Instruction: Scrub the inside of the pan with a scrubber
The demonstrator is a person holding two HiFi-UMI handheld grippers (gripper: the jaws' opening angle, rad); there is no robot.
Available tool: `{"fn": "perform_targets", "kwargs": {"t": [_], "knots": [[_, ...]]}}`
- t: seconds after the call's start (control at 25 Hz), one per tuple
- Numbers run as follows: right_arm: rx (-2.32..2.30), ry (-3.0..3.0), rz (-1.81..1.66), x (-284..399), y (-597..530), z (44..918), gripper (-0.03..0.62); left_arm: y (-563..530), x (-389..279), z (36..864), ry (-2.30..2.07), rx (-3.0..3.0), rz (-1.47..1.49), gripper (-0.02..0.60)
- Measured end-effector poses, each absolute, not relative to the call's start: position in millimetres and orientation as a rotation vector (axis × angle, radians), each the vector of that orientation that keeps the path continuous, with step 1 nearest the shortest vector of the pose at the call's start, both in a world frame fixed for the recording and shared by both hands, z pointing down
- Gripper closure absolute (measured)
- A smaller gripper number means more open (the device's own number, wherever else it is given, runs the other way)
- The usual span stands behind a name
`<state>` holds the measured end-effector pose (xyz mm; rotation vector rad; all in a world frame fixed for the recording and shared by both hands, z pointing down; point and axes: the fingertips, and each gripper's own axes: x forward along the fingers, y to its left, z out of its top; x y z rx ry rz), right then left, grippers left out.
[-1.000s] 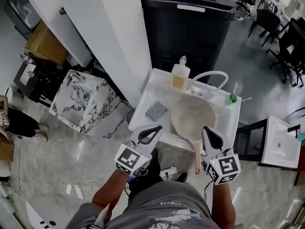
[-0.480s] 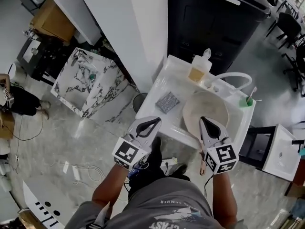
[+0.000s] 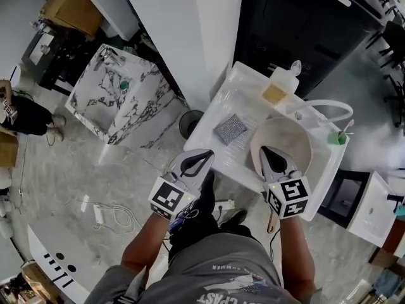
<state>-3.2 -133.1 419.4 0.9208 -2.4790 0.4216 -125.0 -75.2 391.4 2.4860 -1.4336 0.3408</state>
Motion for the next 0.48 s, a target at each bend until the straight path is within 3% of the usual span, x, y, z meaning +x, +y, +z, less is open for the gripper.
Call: {"fn": "perform_targets", "kwargs": {"t": [0.48], "knots": [[0.816, -2.385, 0.477, -43, -152, 484, 0.592, -91, -155, 425, -1.442, 2.416, 0.355, 0.580]]}}
